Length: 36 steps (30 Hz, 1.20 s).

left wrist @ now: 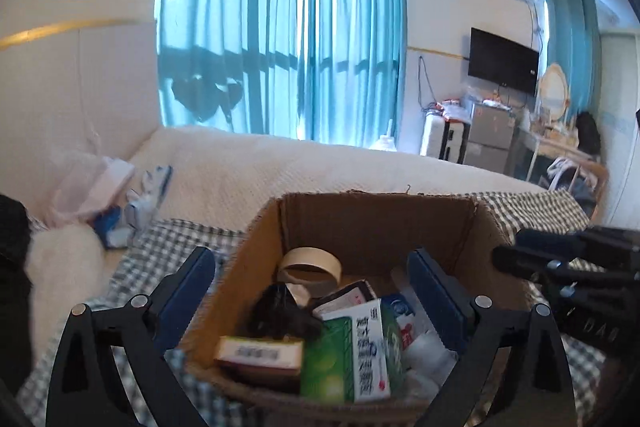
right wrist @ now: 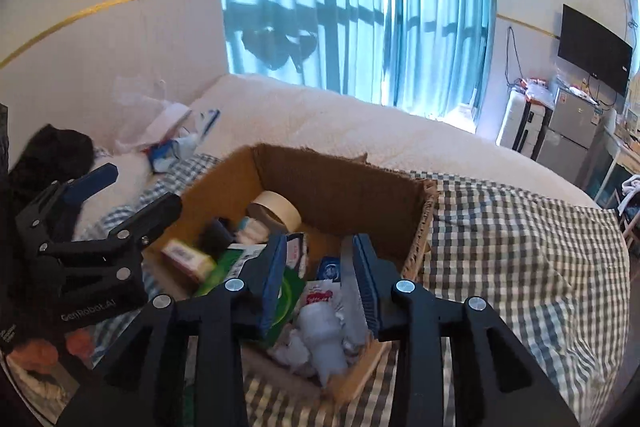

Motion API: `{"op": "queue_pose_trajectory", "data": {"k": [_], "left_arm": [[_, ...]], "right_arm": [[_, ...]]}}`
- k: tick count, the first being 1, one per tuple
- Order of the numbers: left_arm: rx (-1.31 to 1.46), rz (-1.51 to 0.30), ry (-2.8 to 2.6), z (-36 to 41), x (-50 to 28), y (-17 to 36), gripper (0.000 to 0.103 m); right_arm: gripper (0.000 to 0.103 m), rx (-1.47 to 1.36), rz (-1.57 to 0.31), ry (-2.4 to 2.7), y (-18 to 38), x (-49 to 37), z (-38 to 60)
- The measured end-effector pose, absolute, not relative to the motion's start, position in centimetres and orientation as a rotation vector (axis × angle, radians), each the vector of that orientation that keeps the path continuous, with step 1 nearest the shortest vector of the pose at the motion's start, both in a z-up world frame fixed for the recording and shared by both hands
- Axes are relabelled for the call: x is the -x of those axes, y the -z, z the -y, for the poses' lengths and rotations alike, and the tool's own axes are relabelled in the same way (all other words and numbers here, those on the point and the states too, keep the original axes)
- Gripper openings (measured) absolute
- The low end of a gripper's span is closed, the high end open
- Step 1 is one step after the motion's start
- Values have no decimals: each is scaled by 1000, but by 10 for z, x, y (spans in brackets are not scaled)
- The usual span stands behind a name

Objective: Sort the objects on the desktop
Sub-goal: 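Carry the black ring and white comb into the cardboard box and open both tools, then move both open tools back to the pile of items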

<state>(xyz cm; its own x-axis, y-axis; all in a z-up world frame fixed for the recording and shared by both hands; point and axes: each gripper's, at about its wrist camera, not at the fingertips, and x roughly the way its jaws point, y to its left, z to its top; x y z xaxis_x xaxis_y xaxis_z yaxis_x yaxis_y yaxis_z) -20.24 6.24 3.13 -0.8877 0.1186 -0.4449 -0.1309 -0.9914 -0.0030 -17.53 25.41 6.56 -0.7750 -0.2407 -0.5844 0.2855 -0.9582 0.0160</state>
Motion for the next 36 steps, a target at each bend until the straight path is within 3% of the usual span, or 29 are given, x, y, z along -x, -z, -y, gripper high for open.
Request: {"op": "queue_pose_trajectory", "data": {"k": [3,5,12,19,24,30,36], "left_arm": [[670,-80,-2966,-58,169,-58,103],[673,-67,-2999,-52,144,-77,103],[1038,90,-2790,-27,110,-95,103],[1111,204,-2830,-3,65,-37,103],[1324,59,-2879,-3,65,28,103],[1329,112,-2927,5,74,74,103],[1328,62,-2845,-16,92,95,103]], "right_arm": [[53,-800,-168,2747,-94,136,-254],[77,-711,-195,2777,-115,102,-254],[101,-547,-172,2826,-144,14,-262],[103,-639,-114,2809,-96,-19,-269],[103,-678,-112,2829,-47,-15,-267],[103,-768,-235,2824,14,6,-258],[103,-987,-88,2743,54,43,-266]]}}
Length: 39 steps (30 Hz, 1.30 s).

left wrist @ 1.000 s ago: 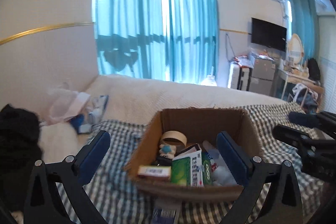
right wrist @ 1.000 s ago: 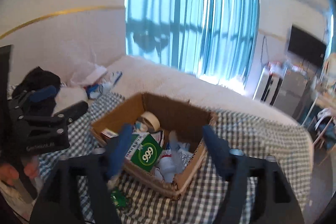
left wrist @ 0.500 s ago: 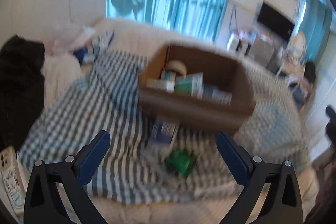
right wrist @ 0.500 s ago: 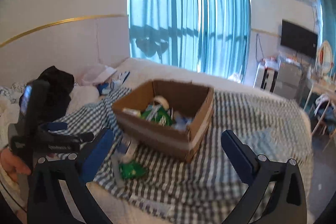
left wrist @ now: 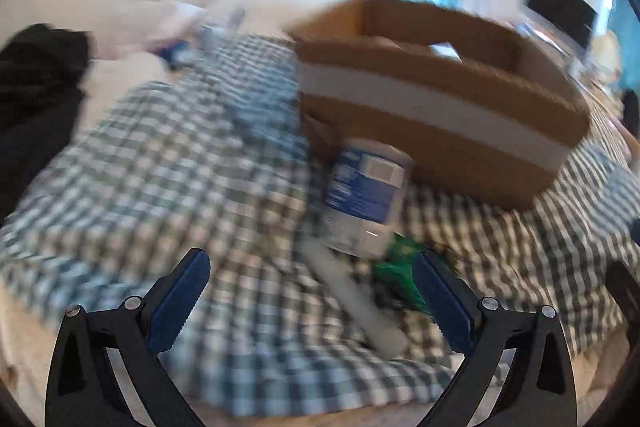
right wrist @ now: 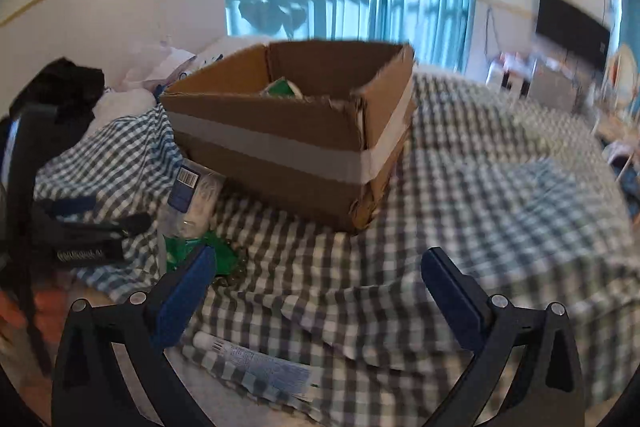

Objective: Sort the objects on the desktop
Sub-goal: 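Move both open tools back to the pile of items, then grasp the clear cup of white swabs by its rim with the left tool, then grasp the green snack packet with the right tool while the left tool holds the cup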

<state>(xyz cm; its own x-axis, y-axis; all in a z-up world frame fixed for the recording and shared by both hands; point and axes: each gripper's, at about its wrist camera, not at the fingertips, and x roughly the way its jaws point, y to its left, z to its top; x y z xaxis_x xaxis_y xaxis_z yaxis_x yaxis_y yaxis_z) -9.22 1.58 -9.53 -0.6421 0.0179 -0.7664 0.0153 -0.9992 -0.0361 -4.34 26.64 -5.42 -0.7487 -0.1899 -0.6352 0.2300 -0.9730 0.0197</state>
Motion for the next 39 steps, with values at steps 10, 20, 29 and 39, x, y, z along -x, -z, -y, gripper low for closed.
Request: {"op": "queue_pose_trajectory", "data": {"k": [10,20,29,39], "left_arm": [[1225,-170,-2761,-56,146,116,103],[1402,-15,-2673,-45,189,149,65],[1334,150,-2707,-17,144,113,65],[1446,414,-2886,45,84,95,64]], "right_arm": [[103,-1021,-160,2678,79,61,-255],[103,-1069,-62,2650,84,68,-264],[99,-1000,-179,2594,81,56,-237],[89,-975,-332,2437,94,54,-182]]}}
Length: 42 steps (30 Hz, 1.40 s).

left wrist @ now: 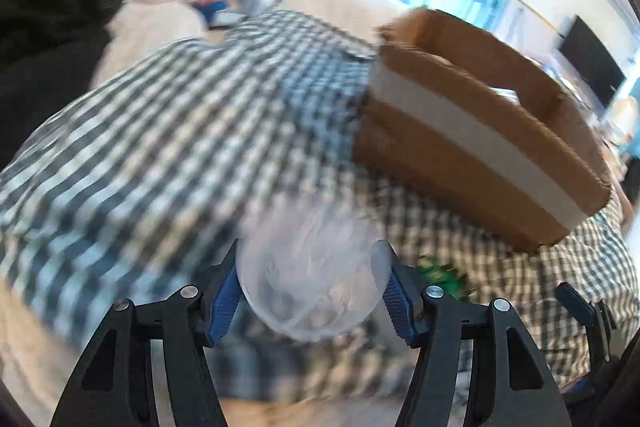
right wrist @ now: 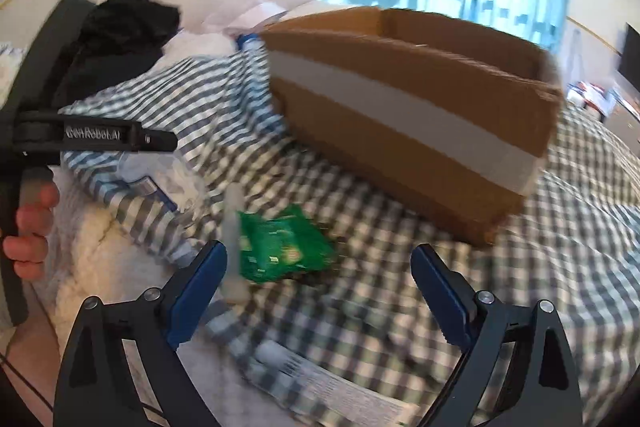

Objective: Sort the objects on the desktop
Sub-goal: 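Grasp the green snack packet with the right tool while the left tool holds the cup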

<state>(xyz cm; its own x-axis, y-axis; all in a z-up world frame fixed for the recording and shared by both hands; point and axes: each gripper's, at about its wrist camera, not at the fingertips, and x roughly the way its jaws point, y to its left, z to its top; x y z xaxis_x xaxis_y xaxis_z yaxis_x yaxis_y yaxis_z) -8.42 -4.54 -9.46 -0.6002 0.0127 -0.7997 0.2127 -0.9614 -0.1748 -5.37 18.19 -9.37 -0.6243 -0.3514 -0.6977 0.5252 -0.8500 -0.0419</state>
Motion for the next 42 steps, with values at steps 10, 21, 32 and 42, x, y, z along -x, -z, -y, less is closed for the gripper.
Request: {"op": "queue_pose_trajectory", "data": {"k": [10,21,32,42], "left_arm": [[-1429,-303,2716,31,98,113,67],[-1514,-297,2657,33,109,138,67],[-1402,-243,2701,26,93,120,67],[-1257,-241,2777,20,61,91,67]], "right_arm": [[72,-1109,-410,2339,129,87,-145],[42,-1203,-393,2311,143,105,-145],[17,-1202,-220,2440,103,68,-193],[3,-1316,70,2527,110,40,-245]]}}
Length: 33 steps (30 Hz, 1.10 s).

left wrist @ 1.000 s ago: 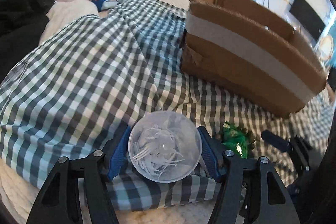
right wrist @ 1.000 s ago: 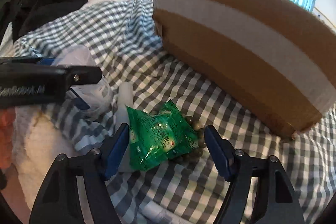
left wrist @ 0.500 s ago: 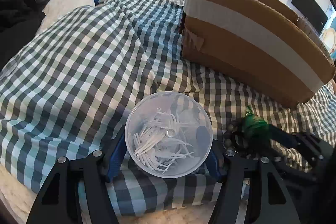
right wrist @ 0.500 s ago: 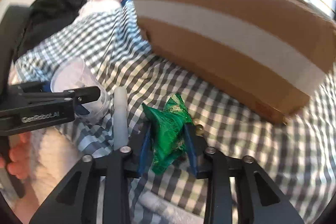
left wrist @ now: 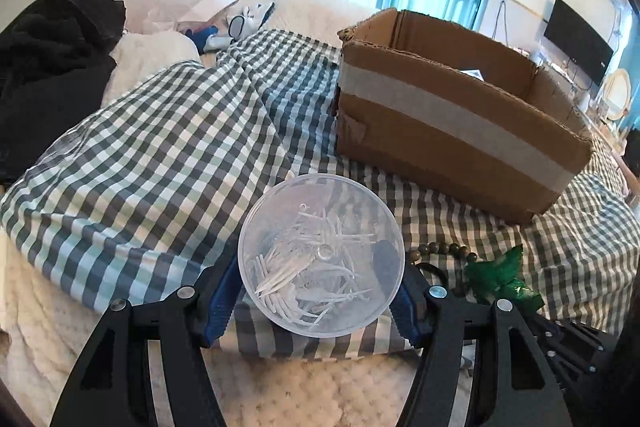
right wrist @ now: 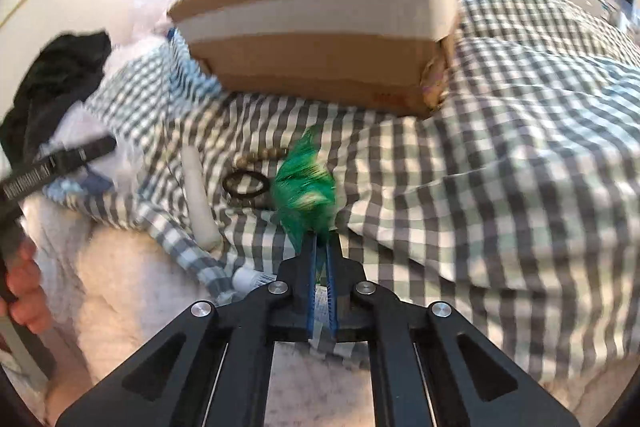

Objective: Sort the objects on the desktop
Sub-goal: 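Grasp the green snack packet with the right tool while the left tool holds the cup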

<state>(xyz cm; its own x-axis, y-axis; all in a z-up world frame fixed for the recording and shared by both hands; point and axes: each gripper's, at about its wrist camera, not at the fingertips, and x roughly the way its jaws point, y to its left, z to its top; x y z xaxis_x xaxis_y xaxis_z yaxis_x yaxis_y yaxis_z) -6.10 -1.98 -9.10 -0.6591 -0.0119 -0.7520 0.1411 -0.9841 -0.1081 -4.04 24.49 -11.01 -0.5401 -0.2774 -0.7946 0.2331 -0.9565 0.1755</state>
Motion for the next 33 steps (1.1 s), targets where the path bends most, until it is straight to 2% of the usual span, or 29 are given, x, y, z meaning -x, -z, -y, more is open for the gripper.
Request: {"op": "queue_pose_trajectory", "data": {"k": [4,7,9,11,14,17,19,21,26,27,29,31,33], "left_arm": [[-1265,-205,2785,19,55,92,67],[-1276,-172,2801,16,53,94,67],[-1293,-173,2806,18,54,97,67],[-1301,-210,2809,24,54,100,67],[-1298,-294,2810,36,55,102,67],[-1376,-366,2768,47,61,113,66],[-1443,-514,2746,57,67,121,66],[-1435,-585,2743,64,71,121,66],[-1403,-558,2769,64,77,120,65],[-1400,-561,2770,64,78,120,65],[-1393,-573,2768,66,81,120,65],[-1383,-576,2767,66,82,120,65],[-1377,-572,2764,65,85,119,64]], "right_arm": [[3,-1326,64,2548,93,36,-235],[4,-1367,-32,2532,93,33,-214],[17,-1379,-58,2520,94,35,-207],[51,-1370,-59,2517,92,37,-200],[60,-1316,-81,2525,87,40,-189],[60,-1372,-120,2488,101,47,-181],[60,-1426,-153,2460,115,54,-177],[60,-1459,-190,2445,126,61,-176],[62,-1535,-221,2386,157,78,-174],[59,-1533,-224,2392,160,79,-175],[43,-1491,-193,2441,158,78,-180],[33,-1425,-137,2454,149,74,-186],[33,-1356,-120,2495,138,66,-192]]}}
